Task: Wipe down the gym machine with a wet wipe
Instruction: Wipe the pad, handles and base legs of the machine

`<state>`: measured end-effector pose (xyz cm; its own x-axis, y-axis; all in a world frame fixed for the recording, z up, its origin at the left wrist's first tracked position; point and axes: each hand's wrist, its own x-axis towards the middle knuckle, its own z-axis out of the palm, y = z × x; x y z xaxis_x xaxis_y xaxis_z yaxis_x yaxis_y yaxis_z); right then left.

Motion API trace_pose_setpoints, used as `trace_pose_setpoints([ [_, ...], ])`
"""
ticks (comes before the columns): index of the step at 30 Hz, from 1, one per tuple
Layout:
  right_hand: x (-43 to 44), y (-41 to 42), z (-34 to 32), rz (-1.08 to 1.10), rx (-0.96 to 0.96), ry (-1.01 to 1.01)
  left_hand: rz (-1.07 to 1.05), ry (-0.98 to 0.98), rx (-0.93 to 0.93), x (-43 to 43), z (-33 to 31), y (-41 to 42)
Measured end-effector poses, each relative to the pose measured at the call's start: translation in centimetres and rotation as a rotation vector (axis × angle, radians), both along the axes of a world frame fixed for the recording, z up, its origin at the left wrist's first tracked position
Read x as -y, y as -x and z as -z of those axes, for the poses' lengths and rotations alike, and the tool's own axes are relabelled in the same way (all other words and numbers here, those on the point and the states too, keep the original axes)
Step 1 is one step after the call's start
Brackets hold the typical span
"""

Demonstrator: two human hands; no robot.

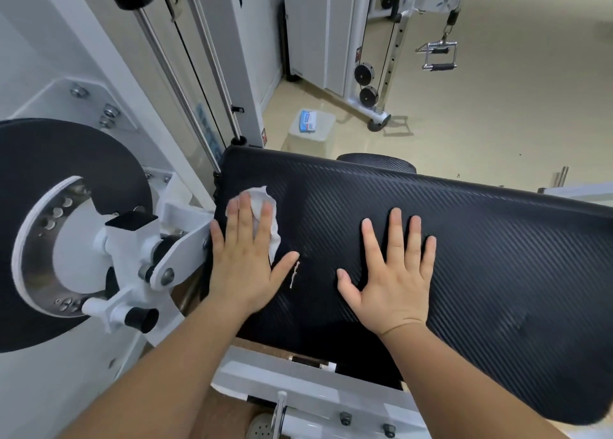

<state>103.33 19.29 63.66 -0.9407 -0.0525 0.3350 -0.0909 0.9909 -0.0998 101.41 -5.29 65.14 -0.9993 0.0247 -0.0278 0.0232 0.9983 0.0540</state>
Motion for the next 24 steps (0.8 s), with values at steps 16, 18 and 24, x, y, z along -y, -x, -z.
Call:
trace_pose_setpoints([
  [16, 0.0, 0.0, 0.0, -0.008, 0.01, 0.015, 0.078, -0.072, 0.005, -2.5, 3.6, -7.2],
  [18, 0.0, -0.1, -0.1, -0.004, 0.011, 0.016, -0.001, -0.066, 0.037, -0.7, 4.0, -8.2],
  [24, 0.1, 0.0, -0.3, 0.004, 0.014, 0.003, -0.158, -0.17, -0.003, -1.6, 0.5, -1.5],
])
